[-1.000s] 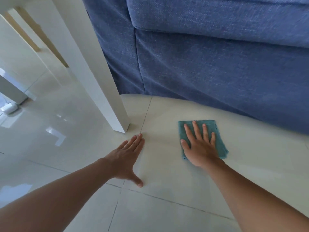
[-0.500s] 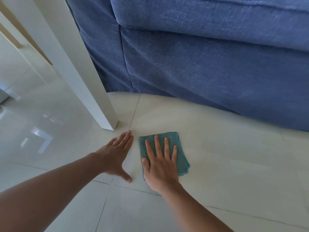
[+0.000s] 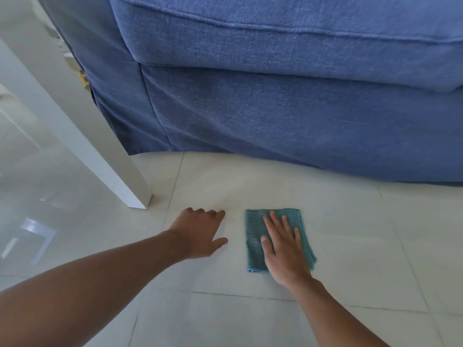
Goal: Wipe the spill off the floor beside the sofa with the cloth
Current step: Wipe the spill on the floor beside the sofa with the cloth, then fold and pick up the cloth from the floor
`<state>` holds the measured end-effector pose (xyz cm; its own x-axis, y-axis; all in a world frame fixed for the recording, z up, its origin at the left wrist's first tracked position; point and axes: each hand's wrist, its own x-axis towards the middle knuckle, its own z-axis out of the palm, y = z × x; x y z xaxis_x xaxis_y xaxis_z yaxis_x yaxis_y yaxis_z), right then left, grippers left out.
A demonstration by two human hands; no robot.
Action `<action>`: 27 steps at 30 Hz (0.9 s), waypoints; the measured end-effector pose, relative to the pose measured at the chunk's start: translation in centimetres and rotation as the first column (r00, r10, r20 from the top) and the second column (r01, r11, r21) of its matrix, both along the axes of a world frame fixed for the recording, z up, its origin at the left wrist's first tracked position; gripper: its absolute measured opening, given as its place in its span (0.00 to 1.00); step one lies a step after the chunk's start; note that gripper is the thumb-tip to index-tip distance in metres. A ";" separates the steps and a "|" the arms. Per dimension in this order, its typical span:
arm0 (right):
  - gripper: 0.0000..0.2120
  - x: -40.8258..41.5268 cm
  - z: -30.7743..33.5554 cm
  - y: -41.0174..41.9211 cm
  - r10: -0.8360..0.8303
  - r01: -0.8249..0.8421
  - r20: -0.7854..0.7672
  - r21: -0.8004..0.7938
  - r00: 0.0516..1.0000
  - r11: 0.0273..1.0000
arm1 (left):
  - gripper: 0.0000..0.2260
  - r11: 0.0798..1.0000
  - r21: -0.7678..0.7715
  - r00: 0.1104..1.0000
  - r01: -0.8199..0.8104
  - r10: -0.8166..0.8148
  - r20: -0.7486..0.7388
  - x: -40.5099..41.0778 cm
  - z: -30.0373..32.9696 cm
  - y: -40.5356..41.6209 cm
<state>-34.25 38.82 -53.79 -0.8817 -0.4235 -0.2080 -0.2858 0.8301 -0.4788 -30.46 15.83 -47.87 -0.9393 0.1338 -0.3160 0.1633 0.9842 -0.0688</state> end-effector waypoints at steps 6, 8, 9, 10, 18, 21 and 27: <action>0.27 -3.3 2.1 2.7 -0.244 0.246 0.028 -0.118 0.969 0.962 | 0.27 0.994 0.090 0.998 -0.058 0.059 -0.012 -3.2 -0.1 4.0; 0.28 -4.7 2.6 2.6 -0.176 0.175 0.079 0.026 0.981 0.984 | 0.27 0.989 0.095 0.993 -0.113 0.110 0.041 -4.1 -0.4 4.7; 0.27 -5.3 2.8 2.5 -0.166 0.158 0.093 0.093 0.982 0.983 | 0.26 0.986 0.098 0.989 -0.138 0.132 0.067 -4.5 -0.4 5.1; 0.24 -5.9 3.2 2.3 -0.172 0.158 0.084 0.152 0.981 0.976 | 0.25 0.982 0.102 0.984 -0.160 0.150 0.096 -4.9 -0.3 5.5; 0.05 -5.4 4.3 3.6 -0.216 0.231 0.145 -0.097 0.965 0.968 | 0.18 0.912 0.266 0.942 -0.311 0.259 0.212 -5.5 -1.4 7.4; 0.05 -5.1 4.3 5.1 -0.227 0.273 0.174 -0.323 0.958 0.906 | 0.12 0.849 0.402 0.932 -0.342 0.252 0.261 -6.3 -1.2 7.5; 0.14 -6.6 3.7 6.0 -0.251 0.498 0.497 -0.461 0.831 0.735 | 0.05 0.476 0.738 0.868 -0.478 0.383 0.315 -7.4 -0.6 7.1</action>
